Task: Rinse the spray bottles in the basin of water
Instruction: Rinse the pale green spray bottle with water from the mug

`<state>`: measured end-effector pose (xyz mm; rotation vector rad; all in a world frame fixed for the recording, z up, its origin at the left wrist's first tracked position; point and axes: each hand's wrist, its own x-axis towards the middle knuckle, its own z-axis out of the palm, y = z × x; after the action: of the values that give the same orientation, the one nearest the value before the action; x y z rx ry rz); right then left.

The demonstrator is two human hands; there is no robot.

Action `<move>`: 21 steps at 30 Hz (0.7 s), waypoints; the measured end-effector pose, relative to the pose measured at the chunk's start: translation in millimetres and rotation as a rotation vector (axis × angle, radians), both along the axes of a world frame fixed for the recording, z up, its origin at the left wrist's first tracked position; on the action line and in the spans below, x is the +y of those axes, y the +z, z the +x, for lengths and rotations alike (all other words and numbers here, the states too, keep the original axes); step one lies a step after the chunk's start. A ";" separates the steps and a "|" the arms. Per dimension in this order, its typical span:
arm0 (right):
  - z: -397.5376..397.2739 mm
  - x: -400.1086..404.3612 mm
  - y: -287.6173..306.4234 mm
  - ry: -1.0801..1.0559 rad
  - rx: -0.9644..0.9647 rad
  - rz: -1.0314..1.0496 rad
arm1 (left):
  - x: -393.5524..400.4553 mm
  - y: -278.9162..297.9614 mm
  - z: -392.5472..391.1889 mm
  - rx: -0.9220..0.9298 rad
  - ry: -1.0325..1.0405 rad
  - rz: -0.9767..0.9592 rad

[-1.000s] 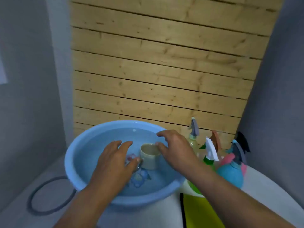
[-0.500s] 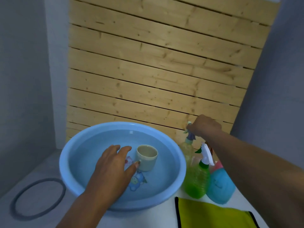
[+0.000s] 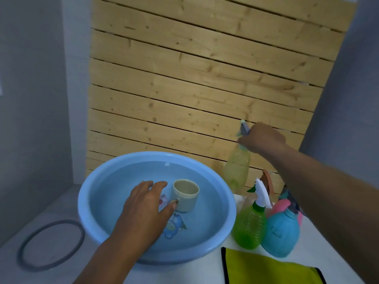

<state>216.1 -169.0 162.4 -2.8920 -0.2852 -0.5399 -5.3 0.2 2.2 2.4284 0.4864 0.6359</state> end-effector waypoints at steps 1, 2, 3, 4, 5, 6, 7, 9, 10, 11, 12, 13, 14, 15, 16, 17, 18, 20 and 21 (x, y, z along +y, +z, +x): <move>-4.6 3.3 12.9 0.013 -0.057 -0.012 | 0.1 -0.1 0.1 -0.002 0.001 -0.013; -10.2 7.1 25.1 0.027 -0.103 -0.022 | 0.1 0.3 -0.3 -0.004 0.001 -0.023; -16.1 11.6 35.7 0.039 -0.139 -0.031 | -0.1 0.7 -0.2 -0.010 0.001 -0.029; -22.7 16.4 44.6 0.051 -0.169 -0.039 | -0.1 1.1 -0.5 -0.020 0.000 -0.037; -30.0 21.0 51.6 0.063 -0.196 -0.040 | -0.2 1.5 -0.6 -0.032 -0.003 -0.051; -37.3 25.4 56.8 0.082 -0.217 -0.032 | -0.5 2.0 -0.4 -0.043 -0.006 -0.071; -44.5 29.5 60.5 0.111 -0.222 -0.013 | -0.5 2.7 -0.6 -0.051 -0.010 -0.092; -58.3 36.7 64.4 0.192 -0.174 0.050 | -0.5 3.2 0.7 -0.070 -0.028 -0.144; -65.8 40.0 64.8 0.249 -0.115 0.114 | -0.2 4.2 0.8 -0.088 -0.040 -0.186; -73.0 42.5 63.6 0.315 -0.032 0.215 | 0.0 5.5 0.9 -0.118 -0.055 -0.249; -80.6 44.9 61.1 0.379 0.068 0.344 | 1.1 7.0 0.6 -0.155 -0.067 -0.325; -87.6 46.6 57.6 0.421 0.175 0.471 | 2.8 8.0 0.2 -0.192 -0.073 -0.400; -93.9 47.7 53.2 0.447 0.275 0.576 | 5.8 8.5 -0.4 -0.224 -0.076 -0.461; -98.8 48.3 48.4 0.460 0.358 0.655 | 9.1 9.1 -0.8 -0.249 -0.079 -0.514; -102.6 48.4 43.5 0.466 0.427 0.717 | 12.0 10.3 -1.3 -0.271 -0.093 -0.577; -104.8 48.4 38.7 0.469 0.485 0.765 | 14.1 11.3 -2.2 -0.298 -0.119 -0.651; -105.9 48.2 33.9 0.469 0.536 0.798 | 15.2 11.6 -3.0 -0.333 -0.153 -0.727; -105.6 48.5 24.6 0.460 0.621 0.828 | 17.0 10.5 -3.7 -0.428 -0.189 -0.827; -104.3 48.6 19.7 0.449 0.655 0.839 | 17.7 9.7 -3.3 -0.478 -0.189 -0.853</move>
<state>111.8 -120.3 182.1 -1.9446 -0.4441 0.3119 -8.5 17.9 11.8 1.4386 0.2440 0.7099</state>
